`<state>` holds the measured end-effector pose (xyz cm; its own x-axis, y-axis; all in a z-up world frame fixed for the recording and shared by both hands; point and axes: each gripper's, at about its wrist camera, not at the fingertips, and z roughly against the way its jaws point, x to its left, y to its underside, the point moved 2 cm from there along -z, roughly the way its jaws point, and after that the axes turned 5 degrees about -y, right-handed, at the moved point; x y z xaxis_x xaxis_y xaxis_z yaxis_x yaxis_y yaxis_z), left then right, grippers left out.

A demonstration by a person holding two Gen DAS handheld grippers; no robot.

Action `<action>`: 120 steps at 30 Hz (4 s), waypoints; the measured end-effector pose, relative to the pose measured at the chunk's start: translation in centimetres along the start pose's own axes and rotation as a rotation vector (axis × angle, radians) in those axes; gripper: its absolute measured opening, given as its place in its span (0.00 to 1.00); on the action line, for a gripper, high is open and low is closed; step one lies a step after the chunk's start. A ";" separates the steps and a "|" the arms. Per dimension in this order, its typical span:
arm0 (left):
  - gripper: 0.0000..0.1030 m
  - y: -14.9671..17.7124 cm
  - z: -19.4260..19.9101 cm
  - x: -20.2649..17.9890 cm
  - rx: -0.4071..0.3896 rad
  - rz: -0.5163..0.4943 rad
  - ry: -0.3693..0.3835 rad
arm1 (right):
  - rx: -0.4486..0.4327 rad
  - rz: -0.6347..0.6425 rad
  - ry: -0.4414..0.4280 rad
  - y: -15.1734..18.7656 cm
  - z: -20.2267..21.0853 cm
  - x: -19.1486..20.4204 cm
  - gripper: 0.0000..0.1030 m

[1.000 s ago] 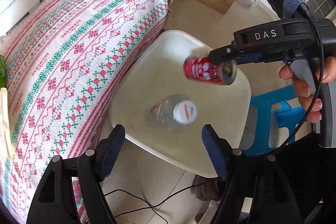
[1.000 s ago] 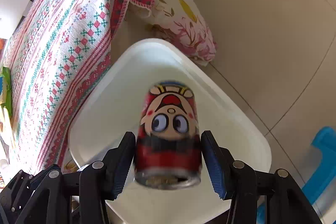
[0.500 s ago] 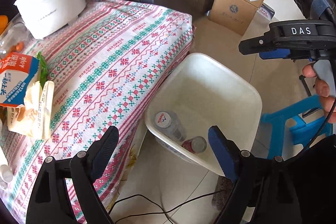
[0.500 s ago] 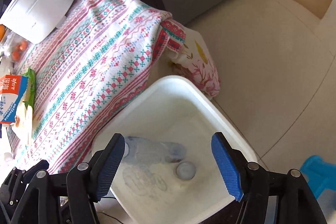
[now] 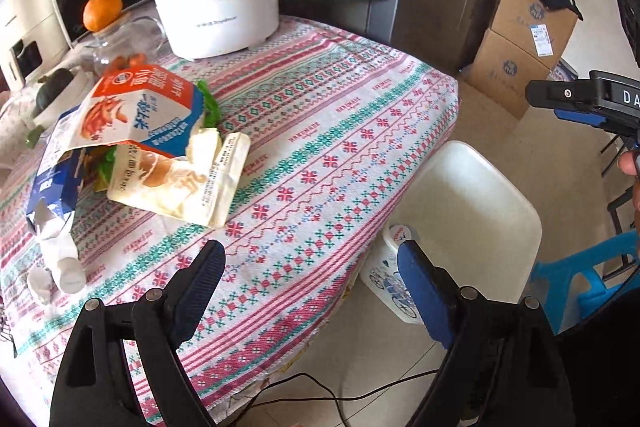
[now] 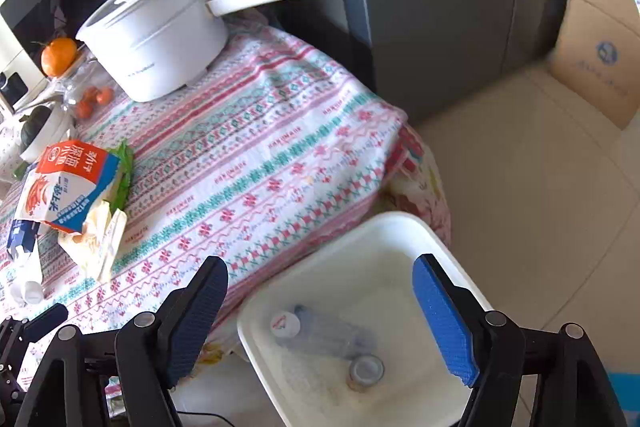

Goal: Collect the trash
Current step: 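Move both open tools back over the table, then grasp the frosted white plastic bottle with the left tool, then pinch the torn brown paper with the right tool while the left tool holds the bottle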

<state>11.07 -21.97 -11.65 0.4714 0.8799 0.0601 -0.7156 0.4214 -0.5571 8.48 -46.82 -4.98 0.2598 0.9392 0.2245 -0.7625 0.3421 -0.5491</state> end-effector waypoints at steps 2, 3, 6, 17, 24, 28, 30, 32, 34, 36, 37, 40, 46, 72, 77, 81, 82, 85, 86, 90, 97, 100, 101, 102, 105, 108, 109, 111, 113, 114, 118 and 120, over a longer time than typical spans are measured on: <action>0.88 -0.1 0.4 1.3 -0.012 0.036 -0.016 | -0.019 0.045 0.007 -0.3 -0.2 1.8 0.80; 0.90 -0.1 0.7 2.0 -0.018 0.048 -0.022 | -0.025 0.065 0.007 -0.4 -0.3 2.6 0.80; 0.95 -0.1 1.6 3.9 -0.041 0.082 -0.058 | -0.031 0.105 -0.017 -0.7 -0.9 5.1 0.81; 1.00 0.4 3.4 14.3 -0.078 0.279 -0.189 | -0.031 0.183 -0.084 -1.0 -3.2 12.0 0.87; 1.00 1.1 0.8 23.6 0.085 0.470 -0.211 | 0.000 0.192 -0.092 -0.8 -5.2 14.1 0.87; 0.98 1.4 -0.8 28.1 0.125 0.617 -0.204 | 0.012 0.193 -0.098 -0.9 -6.2 15.1 0.87; 0.89 1.4 -1.6 29.5 0.131 0.653 -0.214 | 0.017 0.192 -0.099 -0.9 -6.6 15.6 0.87; 0.78 1.3 -2.7 30.7 0.147 0.685 -0.223 | 0.023 0.187 -0.102 -0.9 -7.0 15.9 0.87; 0.71 1.5 -3.9 31.8 0.162 0.733 -0.201 | 0.028 0.184 -0.102 -0.9 -7.3 16.2 0.87; 0.65 1.7 -4.8 32.7 0.172 0.773 -0.189 | 0.031 0.185 -0.100 -0.9 -7.7 16.5 0.87; 0.62 1.8 -5.3 33.0 0.179 0.786 -0.191 | 0.035 0.187 -0.098 -0.8 -7.9 16.6 0.87; 0.56 2.0 -6.2 34.2 0.175 0.851 -0.161 | 0.047 0.192 -0.096 -0.7 -8.4 16.9 0.87; 0.53 1.5 -6.9 33.3 0.195 0.853 -0.112 | 0.062 0.189 -0.095 -0.7 -8.9 17.1 0.87; 0.51 2.2 -2.1 27.3 0.184 0.562 -0.105 | 0.124 0.254 -0.234 -0.7 -8.8 22.3 0.87; 0.51 2.1 1.1 28.0 0.108 0.554 -0.103 | 0.137 0.267 -0.233 -1.0 -10.0 23.9 0.87; 0.51 2.0 2.3 28.7 0.074 0.553 -0.091 | 0.146 0.322 -0.223 -0.4 -10.9 25.7 0.87; 0.51 2.0 2.5 28.7 0.070 0.548 -0.091 | 0.147 0.357 -0.215 0.2 -11.1 26.3 0.87; 0.51 2.1 3.1 28.4 0.062 0.538 -0.086 | 0.148 0.484 -0.173 2.6 -12.0 28.1 0.87; 0.51 2.0 3.1 28.4 0.061 0.537 -0.085 | 0.141 0.529 -0.146 3.3 -12.5 28.7 0.86; 0.51 2.1 3.2 28.5 0.059 0.535 -0.087 | 0.070 0.676 -0.039 4.9 -14.1 30.5 0.81; 0.51 2.5 3.1 28.7 0.063 0.545 -0.088 | 0.003 0.737 0.100 4.5 -17.1 31.4 0.49; 0.51 2.4 3.2 28.6 0.057 0.545 -0.088 | -0.040 0.722 0.121 3.6 -17.0 31.2 0.29; 0.51 2.4 3.3 28.5 0.054 0.545 -0.086 | -0.056 0.716 0.123 3.2 -16.7 31.1 0.19; 0.51 2.3 3.4 28.4 0.050 0.544 -0.084 | -0.069 0.704 0.119 2.6 -16.2 30.9 0.13; 0.51 2.1 3.6 28.0 0.035 0.536 -0.079 | -0.097 0.666 0.097 0.9 -14.6 30.1 0.04; 0.51 1.8 3.9 27.5 0.016 0.532 -0.067 | -0.096 0.620 0.060 -0.9 -13.2 29.0 0.01; 0.51 1.7 3.9 27.3 0.011 0.530 -0.065 | -0.100 0.605 0.053 -1.4 -12.7 28.6 0.01; 0.51 1.5 4.1 26.8 0.001 0.522 -0.061 | -0.111 0.573 0.035 -2.1 -11.3 27.8 0.00; 0.51 1.2 4.3 26.2 -0.010 0.514 -0.054 | -0.116 0.536 0.011 -2.9 -10.0 26.8 0.00; 0.51 1.1 4.5 25.9 -0.016 0.508 -0.050 | -0.117 0.516 -0.001 -3.1 -9.3 26.2 0.00; 0.51 0.3 5.2 24.1 -0.046 0.466 -0.028 | -0.131 0.462 -0.035 -3.9 -6.7 23.6 0.00; 0.51 -0.1 5.5 23.0 -0.060 0.441 -0.018 | -0.130 0.432 -0.046 -4.1 -5.9 22.1 0.00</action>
<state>19.13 -0.58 -5.60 0.1185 0.9765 -0.1803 -0.8148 -0.0081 -0.5797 20.88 -27.27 -2.49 -0.0950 0.9954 -0.0137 -0.7140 -0.0777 -0.6958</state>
